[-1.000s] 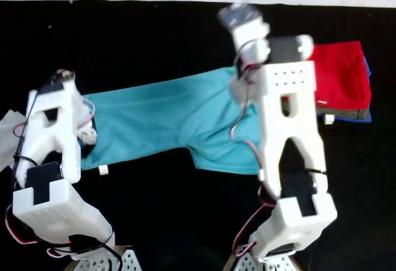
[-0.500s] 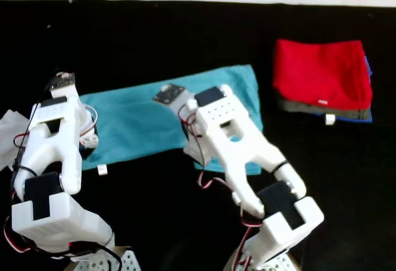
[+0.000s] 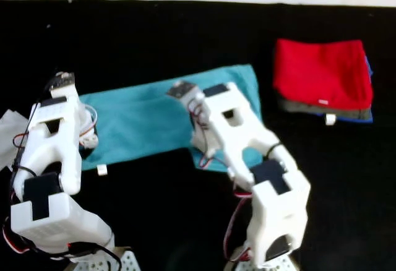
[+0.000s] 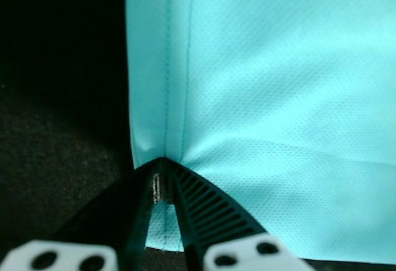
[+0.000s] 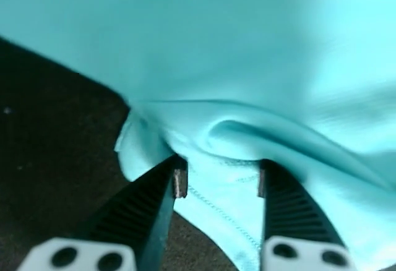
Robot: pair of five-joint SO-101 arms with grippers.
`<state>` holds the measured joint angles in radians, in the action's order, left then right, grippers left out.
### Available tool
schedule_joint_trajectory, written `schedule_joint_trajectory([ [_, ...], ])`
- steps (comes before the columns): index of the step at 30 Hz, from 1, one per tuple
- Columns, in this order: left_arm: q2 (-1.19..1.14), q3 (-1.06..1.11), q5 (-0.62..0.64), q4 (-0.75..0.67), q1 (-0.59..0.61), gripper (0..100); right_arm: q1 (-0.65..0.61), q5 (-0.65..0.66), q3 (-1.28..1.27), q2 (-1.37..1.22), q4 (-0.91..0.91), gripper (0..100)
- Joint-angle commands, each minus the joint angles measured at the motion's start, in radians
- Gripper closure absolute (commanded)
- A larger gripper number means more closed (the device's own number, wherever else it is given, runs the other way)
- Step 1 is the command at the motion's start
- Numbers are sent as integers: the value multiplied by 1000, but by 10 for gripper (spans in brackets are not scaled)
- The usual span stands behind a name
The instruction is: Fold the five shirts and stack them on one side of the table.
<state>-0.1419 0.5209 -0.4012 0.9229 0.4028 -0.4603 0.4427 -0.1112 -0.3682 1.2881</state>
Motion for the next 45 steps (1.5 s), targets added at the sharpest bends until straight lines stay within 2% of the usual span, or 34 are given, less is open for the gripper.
schedule_joint_trajectory([
  [1,-10,2,3,-38,-1,991,50,9,81,-1,-8,940],
  [3,-10,2,3,-38,-1,991,70,9,119,2,24,997],
  [11,-10,2,3,-38,-1,991,84,9,222,82,206,993],
  [21,-10,2,3,-38,-1,991,-50,9,211,186,346,993],
  [28,-10,2,3,-38,-1,991,-67,14,194,150,312,992],
  [30,-10,2,3,-38,-1,991,-41,14,202,119,309,971],
  [35,-10,2,3,-38,-1,991,-4,29,213,119,354,791],
  [41,-10,2,3,-38,-1,991,22,60,271,225,389,818],
  [45,-10,2,3,-38,-1,991,102,63,180,166,278,818],
])
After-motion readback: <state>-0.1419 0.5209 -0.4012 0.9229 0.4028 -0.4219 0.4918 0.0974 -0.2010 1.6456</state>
